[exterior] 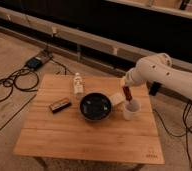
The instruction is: Place the pepper in the ceramic cup
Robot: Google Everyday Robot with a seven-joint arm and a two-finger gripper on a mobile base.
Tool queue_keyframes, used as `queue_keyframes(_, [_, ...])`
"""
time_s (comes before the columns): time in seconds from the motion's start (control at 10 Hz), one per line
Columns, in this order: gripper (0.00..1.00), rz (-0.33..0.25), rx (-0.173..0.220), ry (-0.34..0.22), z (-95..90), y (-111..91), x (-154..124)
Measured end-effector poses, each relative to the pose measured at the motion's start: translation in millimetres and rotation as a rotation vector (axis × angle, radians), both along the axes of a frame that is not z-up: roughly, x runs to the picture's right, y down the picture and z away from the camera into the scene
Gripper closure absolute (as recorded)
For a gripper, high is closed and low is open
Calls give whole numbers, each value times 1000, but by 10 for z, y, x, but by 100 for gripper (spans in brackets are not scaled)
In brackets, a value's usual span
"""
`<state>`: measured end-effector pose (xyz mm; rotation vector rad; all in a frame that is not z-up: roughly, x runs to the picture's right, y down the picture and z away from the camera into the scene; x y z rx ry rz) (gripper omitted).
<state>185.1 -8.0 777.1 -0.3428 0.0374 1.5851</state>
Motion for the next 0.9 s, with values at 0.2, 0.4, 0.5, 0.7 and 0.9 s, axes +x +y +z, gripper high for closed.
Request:
queue_keyframes(0.2, [100,24,-2,10,1,129,98])
queue_keyframes(0.4, [100,35,1,9,32,245,124])
queue_keyframes(0.5, [97,35,2,10,46,283,134])
queue_keyframes(0.7, [78,34,5,6,72,357,125])
queue_keyframes(0.9, [58,30,10,2,59,401,119])
